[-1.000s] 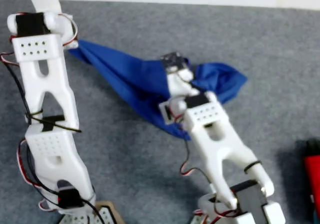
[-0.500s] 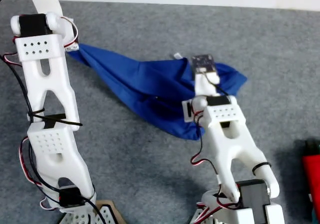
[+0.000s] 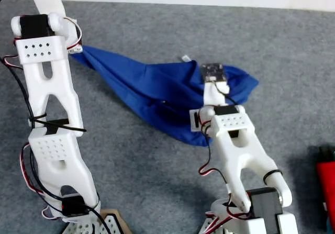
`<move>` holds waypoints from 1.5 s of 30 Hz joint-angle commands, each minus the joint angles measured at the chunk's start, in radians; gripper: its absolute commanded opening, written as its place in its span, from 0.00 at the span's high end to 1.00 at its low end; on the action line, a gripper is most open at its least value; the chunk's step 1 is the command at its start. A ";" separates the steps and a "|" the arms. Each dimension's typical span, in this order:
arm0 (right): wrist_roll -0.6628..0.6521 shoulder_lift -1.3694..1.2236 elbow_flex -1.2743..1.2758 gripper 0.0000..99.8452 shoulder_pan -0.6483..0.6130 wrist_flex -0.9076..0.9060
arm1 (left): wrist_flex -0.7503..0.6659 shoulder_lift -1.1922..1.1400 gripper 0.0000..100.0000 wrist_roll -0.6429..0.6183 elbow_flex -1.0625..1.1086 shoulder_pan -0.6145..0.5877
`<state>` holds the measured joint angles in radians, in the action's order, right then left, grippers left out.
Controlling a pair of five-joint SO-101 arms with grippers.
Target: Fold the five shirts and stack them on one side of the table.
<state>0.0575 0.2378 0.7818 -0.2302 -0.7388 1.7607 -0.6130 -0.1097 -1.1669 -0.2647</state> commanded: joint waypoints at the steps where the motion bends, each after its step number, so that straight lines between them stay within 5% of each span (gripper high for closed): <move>1: 0.018 -0.001 0.002 0.83 -0.010 0.047 | 0.006 0.015 0.99 -0.011 -0.012 0.008; 15: 0.012 -0.084 -0.016 0.92 -0.004 0.105 | 0.006 0.013 0.99 -0.011 -0.010 0.008; 45: -0.043 -0.087 -0.105 0.91 -0.007 0.105 | 0.006 0.015 0.99 -0.011 -0.012 0.022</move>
<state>0.0284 0.1488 0.7296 -0.2286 -0.6498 1.7607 -0.6130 -0.1097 -1.1669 -0.2647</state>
